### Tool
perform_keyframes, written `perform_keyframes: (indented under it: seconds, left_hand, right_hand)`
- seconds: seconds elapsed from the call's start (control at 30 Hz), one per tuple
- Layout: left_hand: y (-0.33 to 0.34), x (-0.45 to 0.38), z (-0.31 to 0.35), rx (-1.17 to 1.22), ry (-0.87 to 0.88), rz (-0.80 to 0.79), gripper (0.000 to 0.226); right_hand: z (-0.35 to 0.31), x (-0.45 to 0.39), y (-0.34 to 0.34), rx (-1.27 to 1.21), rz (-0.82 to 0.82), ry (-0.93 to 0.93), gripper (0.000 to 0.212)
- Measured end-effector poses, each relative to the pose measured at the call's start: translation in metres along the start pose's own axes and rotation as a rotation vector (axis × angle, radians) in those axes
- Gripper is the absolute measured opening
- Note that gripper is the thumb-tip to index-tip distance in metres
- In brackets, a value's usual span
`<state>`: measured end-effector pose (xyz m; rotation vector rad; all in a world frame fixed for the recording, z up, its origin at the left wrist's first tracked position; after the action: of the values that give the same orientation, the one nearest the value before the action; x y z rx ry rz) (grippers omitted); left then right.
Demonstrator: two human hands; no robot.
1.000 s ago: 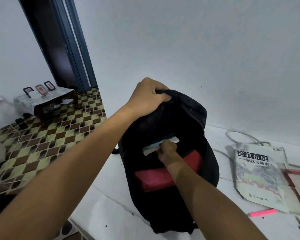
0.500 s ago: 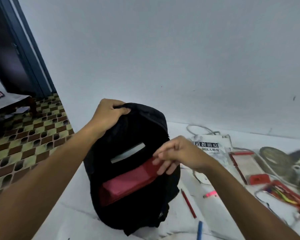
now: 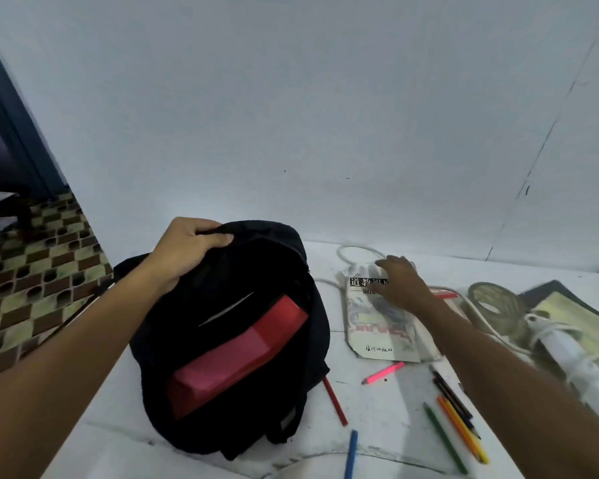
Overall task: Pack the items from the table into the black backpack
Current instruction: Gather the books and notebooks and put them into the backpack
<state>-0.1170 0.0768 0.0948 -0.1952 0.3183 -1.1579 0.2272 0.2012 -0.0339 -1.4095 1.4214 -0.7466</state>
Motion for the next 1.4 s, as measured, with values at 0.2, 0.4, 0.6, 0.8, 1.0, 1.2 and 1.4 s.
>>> perform_keyframes:
  seconds: [0.2, 0.4, 0.6, 0.8, 1.0, 1.2, 1.4]
  left_hand:
    - [0.000, 0.009, -0.016, 0.004, -0.065, -0.004, 0.016]
    - [0.001, 0.016, -0.017, 0.011, -0.063, -0.010, 0.011]
    - [-0.001, 0.016, -0.020, -0.003, -0.055, -0.019, 0.012]
    - [-0.006, 0.012, -0.022, -0.034, -0.069, -0.043, 0.009]
    - [-0.007, 0.006, -0.021, -0.029, -0.087, -0.081, 0.010]
    - [-0.009, -0.003, -0.021, -0.058, -0.098, -0.094, 0.009]
    - [-0.010, -0.004, -0.023, -0.044, -0.095, -0.124, 0.008]
  right_hand:
    - [-0.001, -0.028, 0.007, 0.328, -0.234, -0.040, 0.076]
    - [-0.006, -0.039, 0.005, 0.524, -0.194, -0.052, 0.077]
    - [-0.019, -0.048, -0.020, 0.374, -0.219, 0.025, 0.062]
    - [-0.051, -0.049, -0.086, 0.441, -0.500, -0.003, 0.050]
    - [-0.055, -0.024, -0.116, 0.288, -0.555, -0.027, 0.033]
    - [-0.041, -0.026, -0.130, -0.222, -0.295, 0.080, 0.019]
    - [-0.035, -0.012, -0.116, -0.848, -0.251, 0.247, 0.019]
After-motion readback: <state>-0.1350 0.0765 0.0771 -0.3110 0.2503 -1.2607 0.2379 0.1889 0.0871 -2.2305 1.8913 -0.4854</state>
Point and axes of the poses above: each hand's wrist, its own x-axis away from the middle knuckle, its own y-axis out of the palm, z = x × y, the point moved 3 cm from there along -x, towards the middle knuckle, and after that the axes turned 7 degrees about z, right-handed, at the moved point
